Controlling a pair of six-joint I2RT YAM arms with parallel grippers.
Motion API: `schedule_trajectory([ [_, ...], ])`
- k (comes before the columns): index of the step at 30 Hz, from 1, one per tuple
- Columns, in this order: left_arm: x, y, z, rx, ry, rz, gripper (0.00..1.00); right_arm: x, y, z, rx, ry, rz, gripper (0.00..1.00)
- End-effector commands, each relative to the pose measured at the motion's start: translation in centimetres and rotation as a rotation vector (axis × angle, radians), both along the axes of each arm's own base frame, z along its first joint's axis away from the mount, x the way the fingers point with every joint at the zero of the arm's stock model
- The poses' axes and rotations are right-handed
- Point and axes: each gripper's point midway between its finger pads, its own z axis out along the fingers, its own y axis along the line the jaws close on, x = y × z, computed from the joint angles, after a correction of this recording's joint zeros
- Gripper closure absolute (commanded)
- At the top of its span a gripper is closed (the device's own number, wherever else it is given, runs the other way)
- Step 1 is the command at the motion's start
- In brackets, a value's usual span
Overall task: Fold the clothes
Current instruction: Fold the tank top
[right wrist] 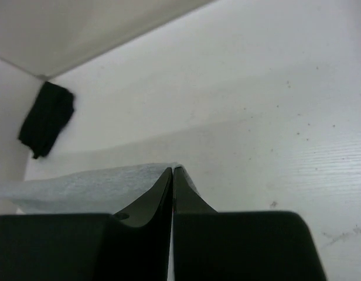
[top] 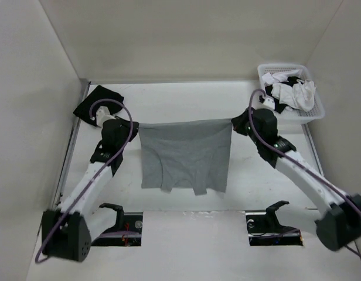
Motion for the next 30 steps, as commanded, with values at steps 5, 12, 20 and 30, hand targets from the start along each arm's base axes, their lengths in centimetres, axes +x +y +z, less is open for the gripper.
schedule_trajectory([
  [5,10.3,0.3,-4.1,0.01,0.036,0.082,0.99,12.3,1.2,-3.4,0.094,0.092,0.078,0.97],
  [12,15.3,0.5,-3.2,0.008,0.024,0.072,0.98,17.1,-0.6,-4.9,0.095,0.164,0.043,0.97],
  [20,9.4,-0.6,-4.7,-0.038,0.002,0.022,0.97,10.3,-1.4,-9.1,0.136,0.194,0.005,0.98],
  [30,1.2,0.1,-8.3,-0.047,0.018,-0.018,0.97,2.6,-0.7,-13.2,0.16,0.229,0.032,0.98],
])
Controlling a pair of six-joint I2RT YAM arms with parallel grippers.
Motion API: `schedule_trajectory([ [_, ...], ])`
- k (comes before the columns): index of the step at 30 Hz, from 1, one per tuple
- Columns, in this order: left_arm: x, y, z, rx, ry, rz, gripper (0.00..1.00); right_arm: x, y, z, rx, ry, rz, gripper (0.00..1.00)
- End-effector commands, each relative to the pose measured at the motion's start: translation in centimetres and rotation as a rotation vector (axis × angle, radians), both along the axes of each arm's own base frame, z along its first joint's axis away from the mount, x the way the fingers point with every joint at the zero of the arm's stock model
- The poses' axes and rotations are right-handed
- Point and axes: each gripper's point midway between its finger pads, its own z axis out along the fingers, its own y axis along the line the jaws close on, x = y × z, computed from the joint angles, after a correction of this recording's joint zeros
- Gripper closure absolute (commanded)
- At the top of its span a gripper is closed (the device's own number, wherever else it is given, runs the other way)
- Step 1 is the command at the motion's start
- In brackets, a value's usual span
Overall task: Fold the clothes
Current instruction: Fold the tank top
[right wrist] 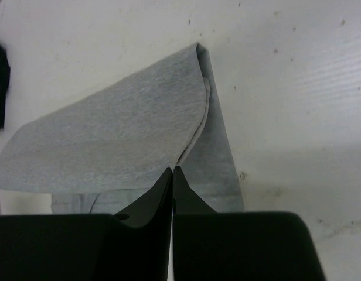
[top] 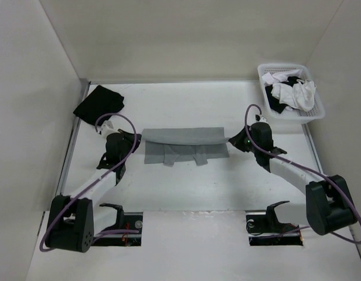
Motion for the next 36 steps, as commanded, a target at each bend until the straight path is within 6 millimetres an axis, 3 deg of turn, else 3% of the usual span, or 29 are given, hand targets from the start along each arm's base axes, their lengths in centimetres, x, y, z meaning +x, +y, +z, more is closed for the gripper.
schedule_trajectory([
  [1,-1.3,0.0,1.8,-0.022,-0.097,-0.014,0.97,-0.3,0.1,2.1,0.039,-0.109,-0.025,0.98],
  [5,-3.5,0.1,0.5,-0.018,-0.092,-0.022,0.97,-2.5,-0.6,-0.2,0.036,-0.066,-0.046,0.99],
  [11,-6.1,-0.2,-2.5,-0.023,-0.05,-0.046,0.96,-4.2,-1.0,-4.0,0.039,0.036,-0.068,0.99],
  [17,-8.3,0.5,-4.7,-0.011,0.0,-0.039,0.94,-6.0,-1.0,-5.4,0.062,0.08,-0.073,0.97],
  [21,-8.7,2.0,-4.5,0.013,0.001,0.001,0.82,-7.2,-1.1,-5.5,0.053,0.089,-0.056,0.8],
  [25,-7.9,3.0,-1.7,0.017,-0.06,0.028,0.8,-6.7,-1.5,-4.0,0.064,0.032,-0.075,0.6],
  [29,-7.0,0.1,0.3,-0.006,-0.078,-0.06,0.83,-5.2,-1.4,-2.8,0.061,-0.001,-0.075,0.51],
  [32,-6.5,-4.8,0.7,-0.019,-0.069,-0.173,0.83,-3.8,-1.6,-3.6,0.036,0.033,-0.072,0.49],
  [36,-6.9,-11.2,-0.6,-0.008,-0.034,-0.292,0.83,-2.9,-1.3,-4.3,0.068,0.053,-0.075,0.5],
])
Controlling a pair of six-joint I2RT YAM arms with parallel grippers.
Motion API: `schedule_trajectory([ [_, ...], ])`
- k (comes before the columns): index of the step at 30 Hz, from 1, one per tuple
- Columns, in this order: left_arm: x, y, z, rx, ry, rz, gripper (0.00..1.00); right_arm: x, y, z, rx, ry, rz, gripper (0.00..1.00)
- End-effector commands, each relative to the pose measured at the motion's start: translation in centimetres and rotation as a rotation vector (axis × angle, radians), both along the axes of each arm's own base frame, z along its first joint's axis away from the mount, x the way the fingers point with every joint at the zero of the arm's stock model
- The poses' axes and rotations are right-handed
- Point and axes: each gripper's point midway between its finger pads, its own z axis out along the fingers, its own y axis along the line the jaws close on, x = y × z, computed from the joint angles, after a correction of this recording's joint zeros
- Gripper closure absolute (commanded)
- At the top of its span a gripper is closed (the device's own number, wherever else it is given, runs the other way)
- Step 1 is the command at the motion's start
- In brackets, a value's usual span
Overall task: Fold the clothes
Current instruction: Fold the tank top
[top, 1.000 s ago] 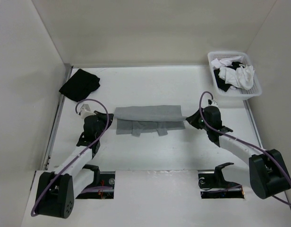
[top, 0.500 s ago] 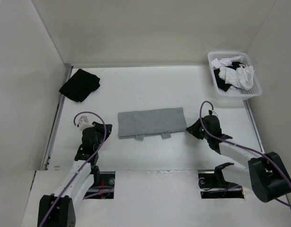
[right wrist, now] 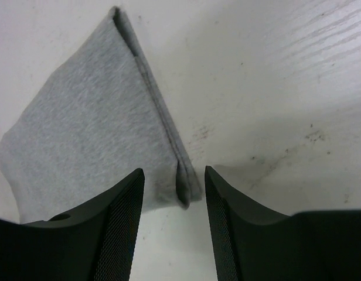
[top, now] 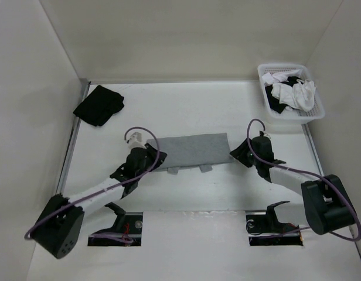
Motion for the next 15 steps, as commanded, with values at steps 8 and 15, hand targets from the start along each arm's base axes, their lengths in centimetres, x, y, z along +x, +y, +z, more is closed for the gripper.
schedule_trajectory([
  [8,0.6,-3.9,-3.7,0.013,0.045,-0.009,0.83,2.2,2.8,0.6,0.141,-0.021,0.071,0.6],
  [15,0.3,-1.4,-4.6,0.03,0.056,0.023,0.83,3.1,3.0,0.7,0.212,-0.046,0.025,0.88],
])
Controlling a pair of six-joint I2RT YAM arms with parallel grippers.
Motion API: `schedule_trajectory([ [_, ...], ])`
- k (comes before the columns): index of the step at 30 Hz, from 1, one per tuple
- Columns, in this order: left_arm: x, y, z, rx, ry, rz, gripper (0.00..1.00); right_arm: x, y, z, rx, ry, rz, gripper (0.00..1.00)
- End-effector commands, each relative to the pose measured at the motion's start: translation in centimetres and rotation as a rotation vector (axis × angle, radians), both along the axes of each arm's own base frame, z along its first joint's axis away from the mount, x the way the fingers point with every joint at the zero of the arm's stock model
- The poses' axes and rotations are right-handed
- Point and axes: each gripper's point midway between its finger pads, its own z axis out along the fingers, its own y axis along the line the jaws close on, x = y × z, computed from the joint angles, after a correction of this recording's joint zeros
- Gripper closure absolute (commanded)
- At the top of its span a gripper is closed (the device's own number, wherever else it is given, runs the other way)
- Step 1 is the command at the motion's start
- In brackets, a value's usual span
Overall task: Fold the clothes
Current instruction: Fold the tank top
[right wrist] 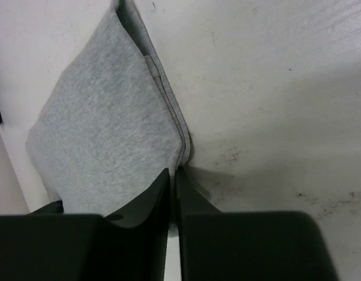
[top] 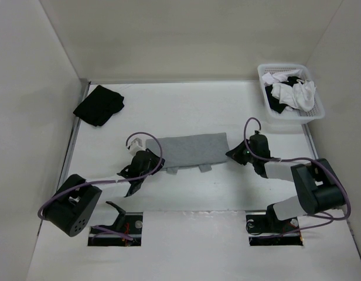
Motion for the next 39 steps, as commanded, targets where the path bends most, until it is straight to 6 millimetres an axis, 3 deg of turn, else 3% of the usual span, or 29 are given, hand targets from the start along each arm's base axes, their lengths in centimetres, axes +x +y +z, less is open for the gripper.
schedule_trajectory([
  [1,0.8,-0.3,2.1,-0.039,-0.082,0.001,0.83,2.0,0.0,2.7,0.064,-0.112,-0.052,0.92],
  [4,1.0,-0.7,2.8,-0.033,-0.102,-0.012,0.83,2.5,-1.2,4.4,0.048,-0.179,-0.114,0.99],
  [10,0.4,-3.5,4.0,-0.061,-0.122,-0.085,0.83,2.2,-4.3,8.9,-0.003,-0.297,-0.195,1.0],
  [15,0.4,-4.2,6.3,-0.088,-0.178,-0.096,0.83,2.0,-4.7,14.0,-0.114,-0.386,-0.169,1.0],
  [19,0.5,-3.6,7.3,-0.097,-0.199,-0.08,0.83,1.7,-1.5,16.9,-0.205,-0.428,-0.042,1.0],
  [25,0.6,-2.1,8.2,-0.108,-0.218,-0.05,0.82,1.0,6.7,17.4,-0.331,-0.454,0.208,0.99],
  [31,0.5,-0.3,9.0,-0.103,-0.235,-0.014,0.82,-0.6,15.9,13.4,-0.459,-0.367,0.47,0.99],
  [35,0.6,1.2,9.5,-0.099,-0.246,0.018,0.82,-1.4,20.9,10.3,-0.51,-0.31,0.585,0.99],
  [38,0.7,1.9,9.7,-0.102,-0.251,0.032,0.82,-2.4,23.7,8.1,-0.559,-0.261,0.662,0.92],
  [39,0.7,2.0,9.8,-0.103,-0.251,0.036,0.81,-2.8,24.4,7.6,-0.579,-0.25,0.678,0.85],
])
